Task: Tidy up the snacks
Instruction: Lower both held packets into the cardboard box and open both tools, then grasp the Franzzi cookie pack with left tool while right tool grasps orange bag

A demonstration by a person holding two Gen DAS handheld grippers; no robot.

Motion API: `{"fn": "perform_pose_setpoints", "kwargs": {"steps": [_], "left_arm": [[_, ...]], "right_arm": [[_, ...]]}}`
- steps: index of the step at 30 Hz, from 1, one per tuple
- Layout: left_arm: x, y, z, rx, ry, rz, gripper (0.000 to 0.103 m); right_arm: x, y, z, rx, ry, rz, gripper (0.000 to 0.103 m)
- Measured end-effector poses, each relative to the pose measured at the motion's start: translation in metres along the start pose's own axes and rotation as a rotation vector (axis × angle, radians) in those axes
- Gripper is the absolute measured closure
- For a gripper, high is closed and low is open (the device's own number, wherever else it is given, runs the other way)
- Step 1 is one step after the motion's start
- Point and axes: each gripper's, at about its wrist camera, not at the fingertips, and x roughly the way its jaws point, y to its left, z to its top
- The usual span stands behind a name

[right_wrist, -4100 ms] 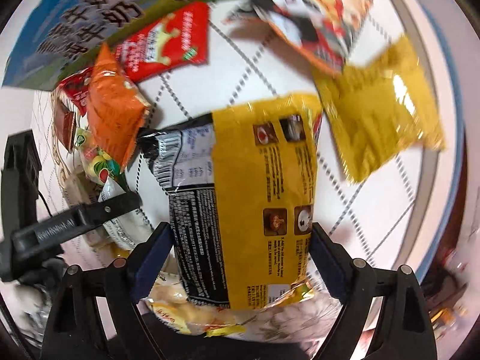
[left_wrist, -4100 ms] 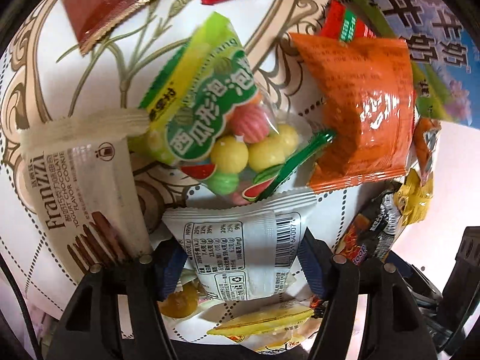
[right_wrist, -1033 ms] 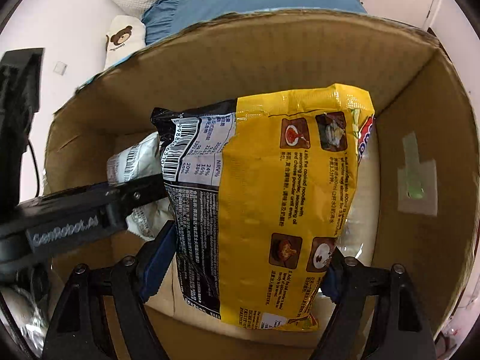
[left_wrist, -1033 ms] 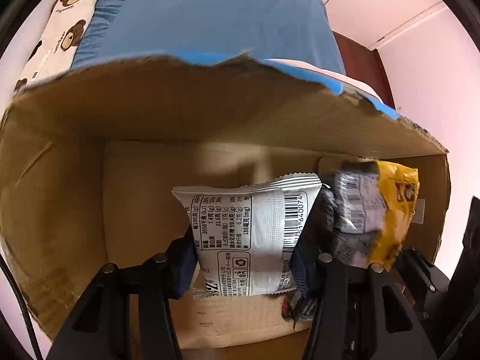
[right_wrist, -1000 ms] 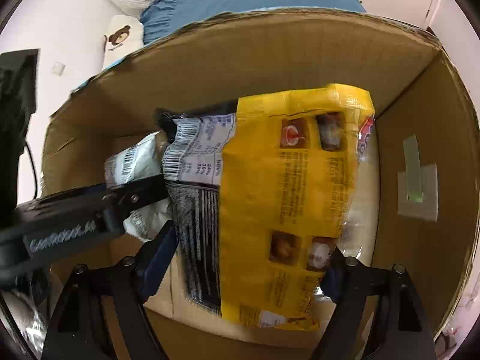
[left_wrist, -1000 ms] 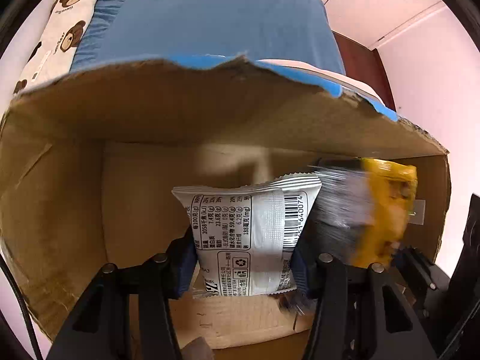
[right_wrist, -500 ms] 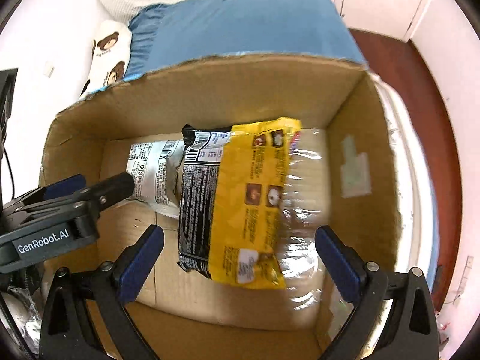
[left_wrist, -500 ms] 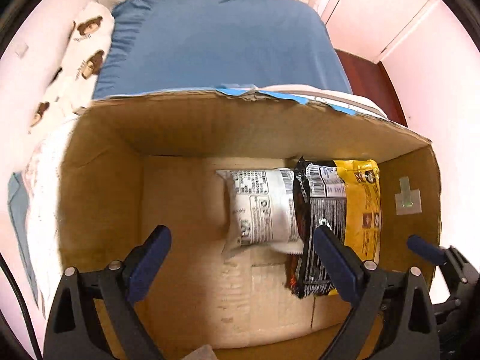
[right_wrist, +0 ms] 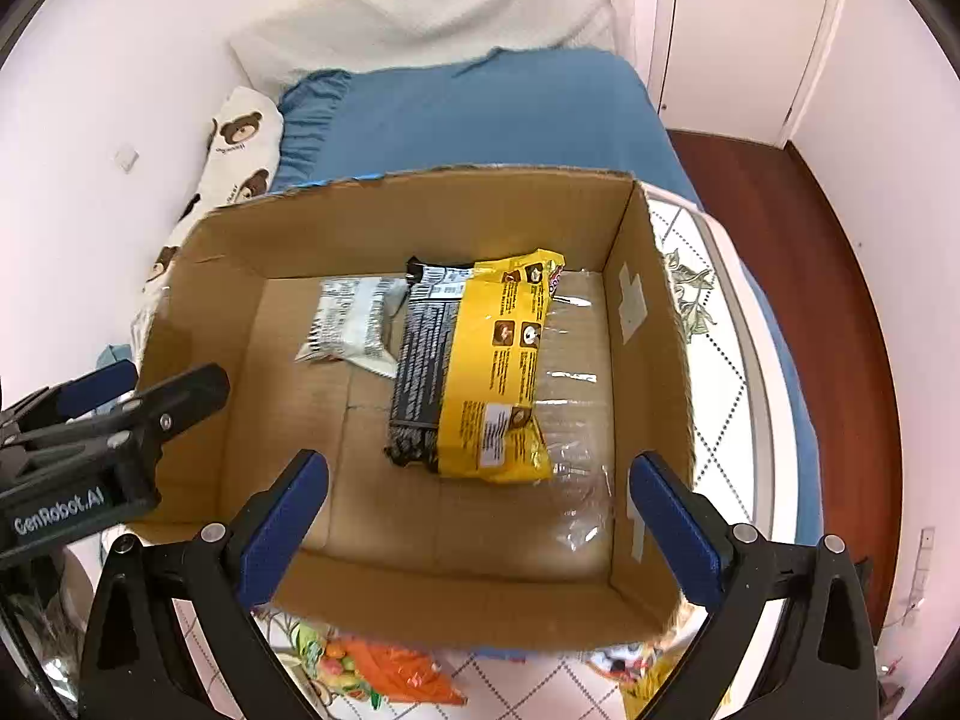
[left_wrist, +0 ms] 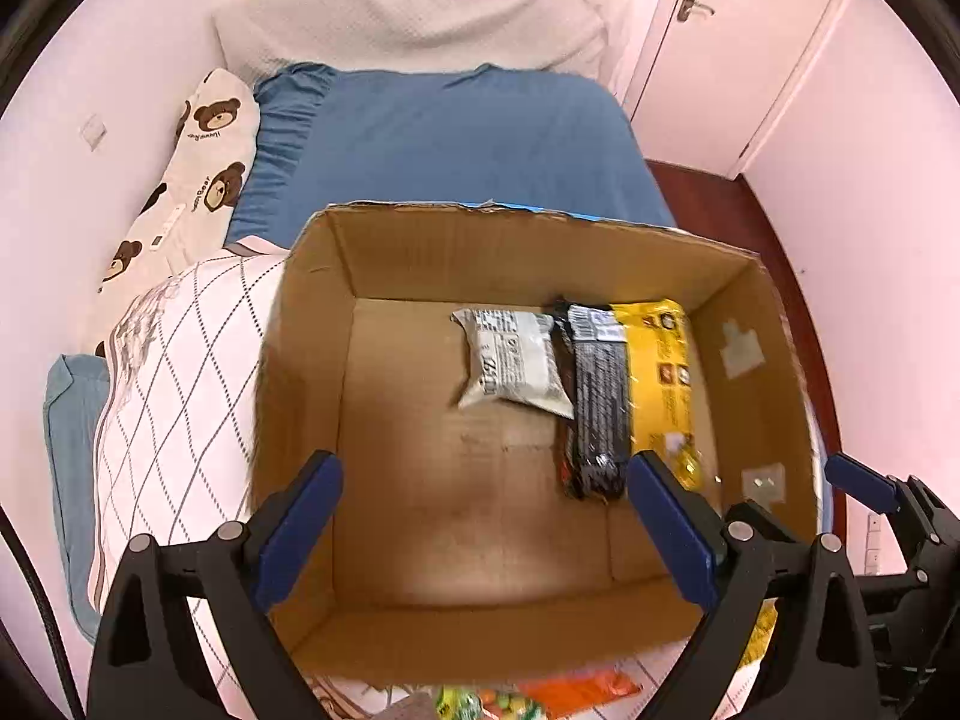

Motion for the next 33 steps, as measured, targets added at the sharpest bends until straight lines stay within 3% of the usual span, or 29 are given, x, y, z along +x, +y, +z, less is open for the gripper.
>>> {"fn": "perform_pose_setpoints", "kwargs": {"steps": [8,15,21,22,24,26,29,32,33], "left_arm": [[-0.038,0.004,-0.029,-0.022,-0.071,-0.015,0.006],[-0.047,0.016,-0.074,-0.036,-0.056,0.015,0.006],[-0.001,0.045,-0.157,-0.075,0.112,0.066,0.006],[0.011,0.050,-0.173,-0.090,0.157,0.066,0.006],[0.042,0.063,-0.207,-0.142,0.275,0.030,0.006],[0.064,0.069,-0.234,-0.195,0.347,-0.006,0.006],[0.094,0.071,-0.262,-0.250,0.435,-0.044,0.006],[0.114,0.071,-0.270,-0.272,0.459,-0.046,0.006],[0.118,0.072,-0.270,-0.276,0.456,-0.041,0.013]], "right_arm": [[-0.044,0.009,-0.031,0.008,-0.068,0.035,0.001],[-0.040,0.011,-0.080,0.014,-0.013,0.081,0.001],[0.003,0.025,-0.129,-0.095,0.089,0.049,0.002],[0.012,0.030,-0.136,-0.121,0.105,0.047,0.005],[0.031,0.041,-0.148,-0.178,0.136,0.035,0.024],[0.046,0.051,-0.155,-0.224,0.149,0.010,0.025],[0.072,0.067,-0.160,-0.287,0.172,-0.040,0.025],[0.097,0.079,-0.162,-0.343,0.202,-0.089,0.025],[0.107,0.083,-0.164,-0.360,0.221,-0.103,0.025]]}}
